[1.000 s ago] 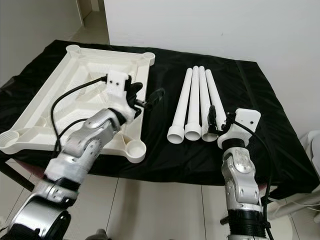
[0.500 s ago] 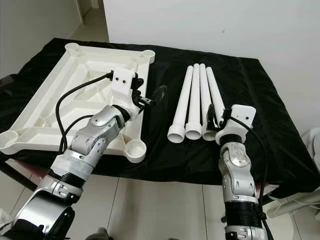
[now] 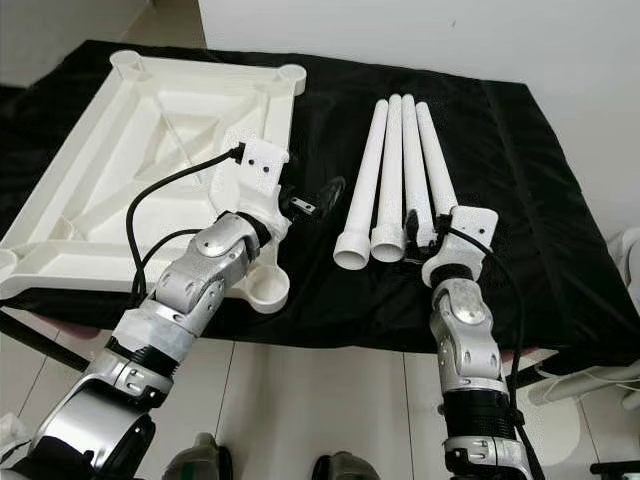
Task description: Building children table
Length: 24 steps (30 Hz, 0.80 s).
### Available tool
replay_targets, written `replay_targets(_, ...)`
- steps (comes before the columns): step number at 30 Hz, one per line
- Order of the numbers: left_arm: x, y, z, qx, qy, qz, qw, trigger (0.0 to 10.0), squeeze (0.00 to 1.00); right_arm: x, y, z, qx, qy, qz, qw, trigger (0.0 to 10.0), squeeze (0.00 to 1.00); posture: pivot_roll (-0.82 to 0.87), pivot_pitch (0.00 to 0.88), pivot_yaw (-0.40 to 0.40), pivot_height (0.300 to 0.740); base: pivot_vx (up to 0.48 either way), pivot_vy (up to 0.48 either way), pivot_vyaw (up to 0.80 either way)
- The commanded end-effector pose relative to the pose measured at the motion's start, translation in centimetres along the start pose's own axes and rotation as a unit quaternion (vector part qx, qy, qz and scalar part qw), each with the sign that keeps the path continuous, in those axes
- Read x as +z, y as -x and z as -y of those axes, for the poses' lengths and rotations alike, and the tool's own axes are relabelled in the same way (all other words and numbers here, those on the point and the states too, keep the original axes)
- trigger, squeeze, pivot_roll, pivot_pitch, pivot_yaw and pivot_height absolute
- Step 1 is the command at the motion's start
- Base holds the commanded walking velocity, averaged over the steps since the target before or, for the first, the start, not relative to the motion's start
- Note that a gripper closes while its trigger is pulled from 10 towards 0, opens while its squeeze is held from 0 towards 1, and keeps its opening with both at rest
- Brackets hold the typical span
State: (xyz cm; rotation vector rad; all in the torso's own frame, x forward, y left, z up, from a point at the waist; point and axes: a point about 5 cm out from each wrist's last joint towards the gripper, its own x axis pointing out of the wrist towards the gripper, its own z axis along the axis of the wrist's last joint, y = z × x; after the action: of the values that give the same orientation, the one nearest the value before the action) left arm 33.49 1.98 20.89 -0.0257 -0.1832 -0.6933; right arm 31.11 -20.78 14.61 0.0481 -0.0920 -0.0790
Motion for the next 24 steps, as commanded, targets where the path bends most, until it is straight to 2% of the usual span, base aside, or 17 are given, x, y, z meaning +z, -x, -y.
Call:
replay_targets(1,0.1,0.1,0.7,-0.042,-0.006,0.001,0.999,10.0,0.0,-0.7,0.0,-0.1,0.008,-0.01,-0.021,1.0,8.5,0.0,0.03,0.165,-0.029,0.74,0.0,0.0,0.0)
replay_targets(2,0.1,0.2,0.6,-0.042,0.005,-0.003,0.999,10.0,0.0,-1.0,0.1,-0.3,0.021,-0.025,-0.03,0.999,7.8,0.0,0.03,0.165,-0.029,0.74,0.0,0.0,0.0)
replay_targets(3,0.1,0.2,0.6,-0.042,0.005,-0.003,0.999,10.0,0.0,-1.0,0.1,-0.3,0.021,-0.025,-0.03,0.999,7.8,0.0,0.03,0.165,-0.029,0.74,0.0,0.0,0.0)
replay_targets(4,0.2,0.2,0.5,-0.041,0.004,-0.001,0.999,10.0,0.0,-1.1,0.1,-0.3,0.021,-0.03,-0.032,0.999,3.3,0.0,0.03,0.166,-0.029,0.74,0.0,0.0,0.0)
replay_targets(5,0.2,0.2,0.5,-0.041,0.004,-0.001,0.999,10.0,0.0,-1.1,0.1,-0.3,0.021,-0.03,-0.032,0.999,3.3,0.0,0.03,0.166,-0.029,0.74,0.0,0.0,0.0)
replay_targets(6,0.2,0.2,0.5,-0.04,0.002,-0.001,0.999,10.0,0.0,-1.2,0.0,-0.3,0.019,-0.031,-0.036,0.999,1.6,0.0,0.03,0.166,-0.029,0.74,0.0,0.0,0.0)
replay_targets(7,0.2,0.2,0.5,-0.04,0.002,-0.001,0.999,10.0,0.0,-1.2,0.0,-0.3,0.019,-0.031,-0.036,0.999,1.6,0.0,0.03,0.166,-0.029,0.74,0.0,0.0,0.0)
replay_targets(8,0.1,0.2,0.5,-0.04,0.0,0.0,0.999,10.0,0.0,-1.5,0.0,-0.2,0.01,-0.029,-0.042,0.999,4.5,0.0,0.03,0.166,-0.029,0.74,0.0,0.0,0.0)
replay_targets(9,0.1,0.2,0.5,-0.04,0.0,0.0,0.999,10.0,0.0,-1.5,0.0,-0.2,0.01,-0.029,-0.042,0.999,4.5,0.0,0.03,0.166,-0.029,0.74,0.0,0.0,0.0)
replay_targets(10,0.2,0.2,0.5,-0.04,-0.001,0.0,0.999,10.0,0.0,-1.6,0.0,-0.3,0.013,-0.029,-0.045,0.998,10.0,0.0,0.03,0.167,-0.029,0.74,0.0,0.0,0.0)
replay_targets(24,0.4,-0.1,0.6,-0.039,0.007,0.004,0.999,10.0,0.0,-2.8,0.6,0.2,-0.007,-0.039,-0.075,0.996,10.0,0.0,0.01,0.165,-0.026,0.74,0.0,0.0,0.0)
